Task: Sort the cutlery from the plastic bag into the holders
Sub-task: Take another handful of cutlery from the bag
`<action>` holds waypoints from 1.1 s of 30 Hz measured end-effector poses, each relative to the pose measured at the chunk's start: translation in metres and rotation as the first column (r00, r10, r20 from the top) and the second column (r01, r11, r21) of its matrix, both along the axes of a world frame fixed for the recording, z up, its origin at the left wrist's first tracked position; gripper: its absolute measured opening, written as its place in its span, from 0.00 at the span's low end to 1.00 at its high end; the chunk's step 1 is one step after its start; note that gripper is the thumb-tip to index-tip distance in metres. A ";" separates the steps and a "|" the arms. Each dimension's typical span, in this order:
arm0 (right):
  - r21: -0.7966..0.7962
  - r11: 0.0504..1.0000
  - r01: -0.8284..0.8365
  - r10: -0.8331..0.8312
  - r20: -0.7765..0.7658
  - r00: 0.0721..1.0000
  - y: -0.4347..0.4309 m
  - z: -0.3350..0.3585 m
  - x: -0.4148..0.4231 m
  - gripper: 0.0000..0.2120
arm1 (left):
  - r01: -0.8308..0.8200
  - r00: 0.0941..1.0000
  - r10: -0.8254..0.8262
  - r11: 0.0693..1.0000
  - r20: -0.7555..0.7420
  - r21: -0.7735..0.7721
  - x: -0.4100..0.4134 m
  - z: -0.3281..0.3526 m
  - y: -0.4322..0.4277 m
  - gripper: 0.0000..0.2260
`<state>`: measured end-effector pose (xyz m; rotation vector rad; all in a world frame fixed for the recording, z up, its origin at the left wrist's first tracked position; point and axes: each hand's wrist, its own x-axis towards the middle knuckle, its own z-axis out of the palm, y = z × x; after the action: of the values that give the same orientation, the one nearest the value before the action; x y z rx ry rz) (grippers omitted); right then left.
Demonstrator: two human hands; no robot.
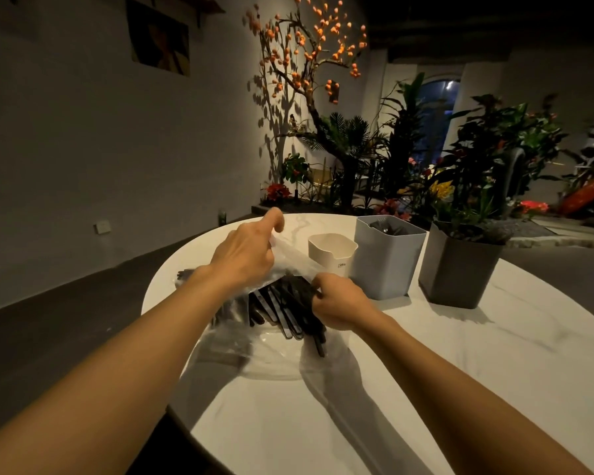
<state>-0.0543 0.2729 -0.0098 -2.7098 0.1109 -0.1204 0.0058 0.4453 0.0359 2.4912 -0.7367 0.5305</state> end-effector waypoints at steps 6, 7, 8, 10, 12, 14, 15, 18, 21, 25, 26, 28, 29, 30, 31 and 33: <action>-0.056 0.998 0.013 -0.014 -0.018 1.000 0.006 -0.008 0.023 0.15 | 0.157 0.975 -0.114 0.961 -0.189 0.230 0.011 -0.007 -0.007 0.14; -0.070 0.997 0.012 -0.013 -0.016 1.000 0.007 -0.010 0.026 0.14 | 0.139 0.980 -0.090 0.946 -0.177 0.291 0.015 -0.011 -0.008 0.10; -0.093 0.996 0.010 -0.011 -0.011 1.000 0.008 -0.012 0.029 0.12 | 0.114 0.985 -0.059 0.929 -0.165 0.351 0.020 -0.015 -0.009 0.08; -0.160 0.987 0.010 -0.008 0.011 1.000 0.010 -0.019 0.038 0.05 | 0.073 0.983 0.018 0.875 -0.183 0.479 0.030 -0.024 -0.010 0.17; -0.208 0.978 0.001 0.004 0.026 1.000 0.013 -0.024 0.043 0.07 | 0.067 0.970 0.077 0.827 -0.231 0.558 0.040 -0.032 -0.008 0.26; -0.192 0.981 -0.008 0.011 0.013 1.000 0.015 -0.026 0.048 0.14 | 0.066 0.963 0.102 0.809 -0.250 0.584 0.048 -0.040 -0.006 0.30; -0.183 0.983 -0.010 0.008 -0.008 1.000 0.016 -0.026 0.049 0.19 | 0.059 0.963 0.107 0.809 -0.246 0.585 0.051 -0.043 -0.004 0.32; -0.216 0.976 -0.002 -0.025 -0.124 0.992 0.020 -0.023 0.052 0.36 | 0.023 0.967 0.129 0.813 -0.219 0.582 0.057 -0.043 0.001 0.38; -0.280 0.957 0.077 -0.124 -0.157 0.980 0.028 -0.023 0.055 0.52 | 0.009 0.968 0.129 0.839 -0.215 0.543 0.060 -0.042 0.004 0.39; -0.241 0.956 0.168 -0.200 -0.113 0.973 0.039 -0.031 0.067 0.57 | 0.002 0.977 0.104 0.866 -0.183 0.500 0.063 -0.043 0.005 0.40; -0.221 0.958 0.183 -0.209 -0.103 0.972 0.041 -0.032 0.070 0.57 | -0.002 0.978 0.104 0.869 -0.181 0.494 0.063 -0.042 0.005 0.40; -0.191 0.961 0.200 -0.222 -0.102 0.970 0.046 -0.033 0.074 0.57 | 0.001 0.977 0.103 0.877 -0.189 0.481 0.064 -0.042 0.005 0.41; -0.183 0.962 0.202 -0.224 -0.104 0.969 0.048 -0.032 0.075 0.56 | 0.001 0.975 0.105 0.879 -0.195 0.477 0.065 -0.042 0.005 0.41; -0.175 0.963 0.204 -0.224 -0.103 0.969 0.050 -0.032 0.076 0.55 | -0.001 0.975 0.107 0.881 -0.197 0.473 0.066 -0.042 0.005 0.42; -0.169 0.964 0.206 -0.224 -0.096 0.970 0.051 -0.031 0.078 0.53 | -0.005 0.974 0.111 0.884 -0.199 0.467 0.067 -0.042 0.005 0.43; -0.156 0.965 0.212 -0.224 -0.062 0.973 0.051 -0.031 0.081 0.46 | -0.004 0.973 0.109 0.890 -0.205 0.456 0.068 -0.041 0.004 0.43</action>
<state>0.0268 0.3235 -0.0407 -2.8440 0.4419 -0.0894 0.0742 0.4493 -0.0053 2.9482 -0.7668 0.0874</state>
